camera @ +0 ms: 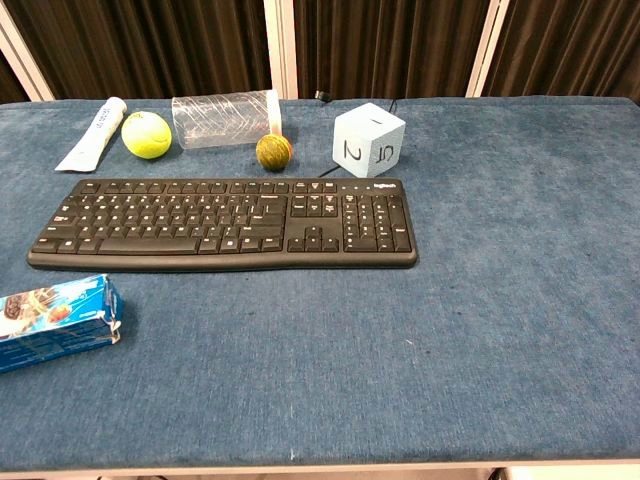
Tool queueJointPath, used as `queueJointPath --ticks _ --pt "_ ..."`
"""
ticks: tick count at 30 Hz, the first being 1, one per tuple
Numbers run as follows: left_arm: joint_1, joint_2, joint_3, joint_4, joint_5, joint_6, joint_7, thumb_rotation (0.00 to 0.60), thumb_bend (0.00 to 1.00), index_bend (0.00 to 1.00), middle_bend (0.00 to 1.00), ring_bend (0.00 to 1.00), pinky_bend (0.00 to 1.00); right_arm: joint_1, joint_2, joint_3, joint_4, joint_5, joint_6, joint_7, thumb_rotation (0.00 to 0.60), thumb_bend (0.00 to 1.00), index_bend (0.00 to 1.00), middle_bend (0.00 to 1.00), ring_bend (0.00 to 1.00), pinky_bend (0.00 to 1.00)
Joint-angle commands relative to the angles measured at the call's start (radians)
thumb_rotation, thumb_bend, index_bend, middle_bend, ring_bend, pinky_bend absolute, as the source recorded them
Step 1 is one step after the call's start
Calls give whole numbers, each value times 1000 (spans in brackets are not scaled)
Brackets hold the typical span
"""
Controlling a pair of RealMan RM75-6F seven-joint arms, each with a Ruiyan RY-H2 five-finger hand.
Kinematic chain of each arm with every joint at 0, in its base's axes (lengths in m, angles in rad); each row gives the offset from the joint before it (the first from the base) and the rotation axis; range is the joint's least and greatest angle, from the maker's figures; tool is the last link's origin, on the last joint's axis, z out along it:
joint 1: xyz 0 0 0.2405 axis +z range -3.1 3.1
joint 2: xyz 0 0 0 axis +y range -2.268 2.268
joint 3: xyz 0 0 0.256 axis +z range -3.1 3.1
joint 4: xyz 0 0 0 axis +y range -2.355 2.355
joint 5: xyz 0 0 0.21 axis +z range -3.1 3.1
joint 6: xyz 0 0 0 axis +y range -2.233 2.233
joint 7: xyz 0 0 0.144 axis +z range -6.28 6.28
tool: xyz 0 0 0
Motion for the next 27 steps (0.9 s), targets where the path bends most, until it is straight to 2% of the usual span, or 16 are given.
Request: queueJointPath --ticks 1,5,8,11,12,13,16,19,21,23,27 --pt "-3 1 -1 -4 -2 -8 7 600 141 116 126 86 29 3 1 1 -1 4 -6 -3 600 83 0 0 0 0" --pt "-17 8 -6 -13 4 -25 15 600 141 116 129 87 29 4 6 3 -2 8 -7 -5 600 82 0 0 0 0" --pt "-50 25 -16 -26 20 -61 8 600 150 116 199 144 60 5 11 5 -5 9 -6 -6 600 83 0 0 0 0" --pt "-106 46 -34 -48 14 -137 17 600 203 148 392 349 333 8 15 8 -11 5 -3 -9 600 83 0 0 0 0" --pt "-126 52 -39 -56 7 -171 18 600 243 175 481 452 451 10 16 9 -13 4 -3 -11 600 83 0 0 0 0" --pt "-149 59 -43 -66 -1 -209 18 600 276 186 529 506 508 11 16 10 -15 4 -3 -12 600 83 0 0 0 0" --pt "-235 74 -63 -81 -45 -353 24 600 503 206 751 729 720 15 18 10 -22 7 -11 -20 600 83 0 0 0 0" --pt "-308 86 -81 -102 -128 -492 41 600 658 231 886 903 918 17 19 11 -28 12 -16 -27 600 83 0 0 0 0" --pt "-349 91 -92 -114 -187 -569 43 600 728 237 934 961 980 17 20 11 -30 14 -18 -29 600 83 0 0 0 0" --pt "-390 88 -101 -112 -241 -635 58 600 788 236 961 992 999 16 21 11 -30 17 -18 -30 600 83 0 0 0 0" --pt "-446 64 -102 -98 -319 -706 107 600 818 237 974 1000 1000 17 21 11 -30 22 -22 -30 600 83 0 0 0 0"
